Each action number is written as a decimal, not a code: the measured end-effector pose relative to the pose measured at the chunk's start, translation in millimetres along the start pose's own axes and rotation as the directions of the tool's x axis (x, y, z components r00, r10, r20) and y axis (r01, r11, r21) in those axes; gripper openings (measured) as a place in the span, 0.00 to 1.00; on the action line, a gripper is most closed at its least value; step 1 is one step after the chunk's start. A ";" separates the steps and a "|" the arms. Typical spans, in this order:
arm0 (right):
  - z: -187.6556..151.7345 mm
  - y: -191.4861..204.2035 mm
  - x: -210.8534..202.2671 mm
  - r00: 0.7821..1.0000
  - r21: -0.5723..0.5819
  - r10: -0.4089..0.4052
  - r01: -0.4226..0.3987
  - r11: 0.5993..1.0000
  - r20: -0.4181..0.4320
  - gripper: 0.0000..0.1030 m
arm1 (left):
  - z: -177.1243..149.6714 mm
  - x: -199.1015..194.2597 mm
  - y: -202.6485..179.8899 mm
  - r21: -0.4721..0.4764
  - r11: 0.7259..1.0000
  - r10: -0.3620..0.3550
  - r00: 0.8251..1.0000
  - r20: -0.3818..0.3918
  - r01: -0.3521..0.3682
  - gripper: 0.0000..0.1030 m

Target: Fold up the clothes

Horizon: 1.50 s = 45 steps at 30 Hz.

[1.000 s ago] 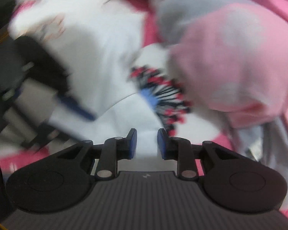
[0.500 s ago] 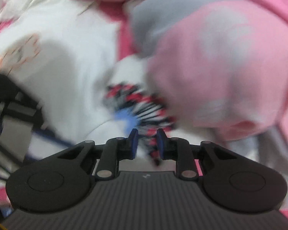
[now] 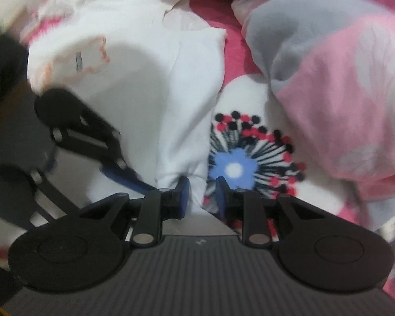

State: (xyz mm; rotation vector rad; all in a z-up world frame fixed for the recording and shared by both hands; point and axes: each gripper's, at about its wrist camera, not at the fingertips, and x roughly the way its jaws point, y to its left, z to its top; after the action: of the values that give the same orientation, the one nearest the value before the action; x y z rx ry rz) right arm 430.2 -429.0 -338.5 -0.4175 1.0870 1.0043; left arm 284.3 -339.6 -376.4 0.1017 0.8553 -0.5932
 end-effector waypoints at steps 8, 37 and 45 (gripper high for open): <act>-17.7 -54.2 0.7 0.968 0.450 0.224 -0.251 0.857 0.114 0.22 | 0.3 0.9 0.8 0.007 1.000 -0.001 1.000 0.002 0.001 0.31; -5.8 19.0 30.5 0.854 -0.175 -0.495 0.518 0.838 0.160 0.14 | 0.4 -3.7 -12.0 0.012 0.999 0.037 0.999 0.003 -0.037 0.32; 10.5 5.9 -7.6 0.838 0.025 -0.523 0.526 0.850 0.152 0.26 | 2.5 -28.1 -4.8 -0.036 0.998 0.045 0.998 0.049 -0.043 0.32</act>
State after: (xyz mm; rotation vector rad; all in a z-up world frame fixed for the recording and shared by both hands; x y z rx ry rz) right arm 430.0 -422.0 -326.1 -0.6044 0.7590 0.5428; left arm 269.2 -331.7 -353.3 0.0736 0.8129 -0.5375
